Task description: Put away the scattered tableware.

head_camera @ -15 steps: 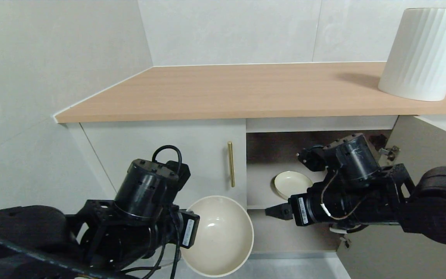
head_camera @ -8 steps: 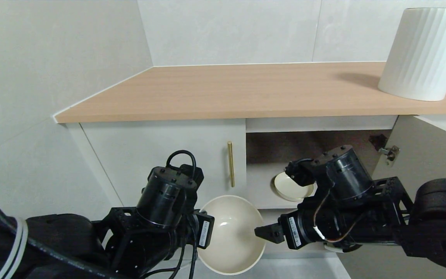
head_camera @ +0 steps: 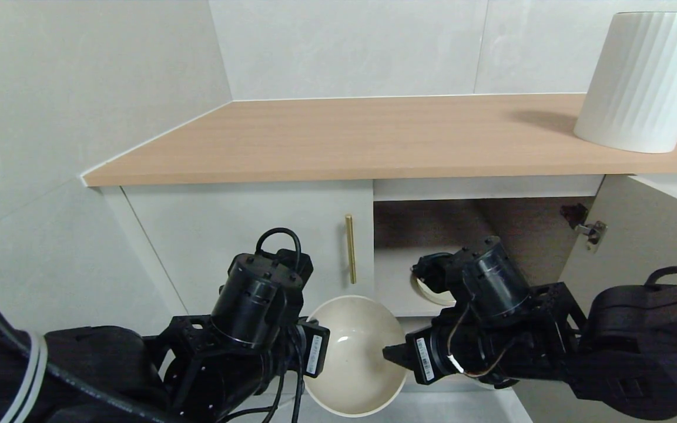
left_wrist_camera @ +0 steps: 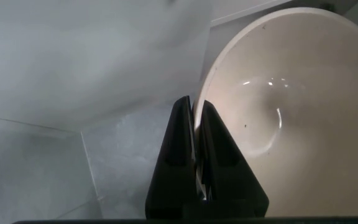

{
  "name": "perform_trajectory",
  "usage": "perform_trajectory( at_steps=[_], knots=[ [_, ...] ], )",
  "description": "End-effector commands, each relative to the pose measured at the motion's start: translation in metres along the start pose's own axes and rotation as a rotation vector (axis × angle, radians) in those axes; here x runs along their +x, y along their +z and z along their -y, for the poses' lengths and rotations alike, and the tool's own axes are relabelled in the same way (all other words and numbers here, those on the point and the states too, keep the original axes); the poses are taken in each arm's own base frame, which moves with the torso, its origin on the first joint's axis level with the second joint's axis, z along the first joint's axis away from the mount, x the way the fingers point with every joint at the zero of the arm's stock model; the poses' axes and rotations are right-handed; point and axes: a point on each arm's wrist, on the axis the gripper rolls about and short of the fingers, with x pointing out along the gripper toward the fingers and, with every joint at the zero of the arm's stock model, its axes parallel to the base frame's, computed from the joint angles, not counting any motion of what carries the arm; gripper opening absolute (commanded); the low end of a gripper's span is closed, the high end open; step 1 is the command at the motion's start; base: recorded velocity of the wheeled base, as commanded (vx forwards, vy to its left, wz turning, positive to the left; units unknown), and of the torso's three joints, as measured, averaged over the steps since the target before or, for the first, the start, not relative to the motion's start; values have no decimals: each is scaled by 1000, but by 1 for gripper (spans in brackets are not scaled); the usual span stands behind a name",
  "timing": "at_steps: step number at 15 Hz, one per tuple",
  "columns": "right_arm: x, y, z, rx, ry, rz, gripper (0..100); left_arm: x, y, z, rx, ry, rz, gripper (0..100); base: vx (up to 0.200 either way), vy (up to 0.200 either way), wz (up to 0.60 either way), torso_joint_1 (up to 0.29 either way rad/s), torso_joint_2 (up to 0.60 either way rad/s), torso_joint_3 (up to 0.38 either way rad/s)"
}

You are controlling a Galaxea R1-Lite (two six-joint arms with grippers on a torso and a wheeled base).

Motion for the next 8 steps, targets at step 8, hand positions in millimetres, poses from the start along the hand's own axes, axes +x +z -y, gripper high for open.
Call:
perform_trajectory(
  at_steps=[8],
  knots=[
    [7,-3,-3,-2,1,-15,0,0,-1,1,5,-3,-4,0,0,0,0,0,0,0]
  ],
)
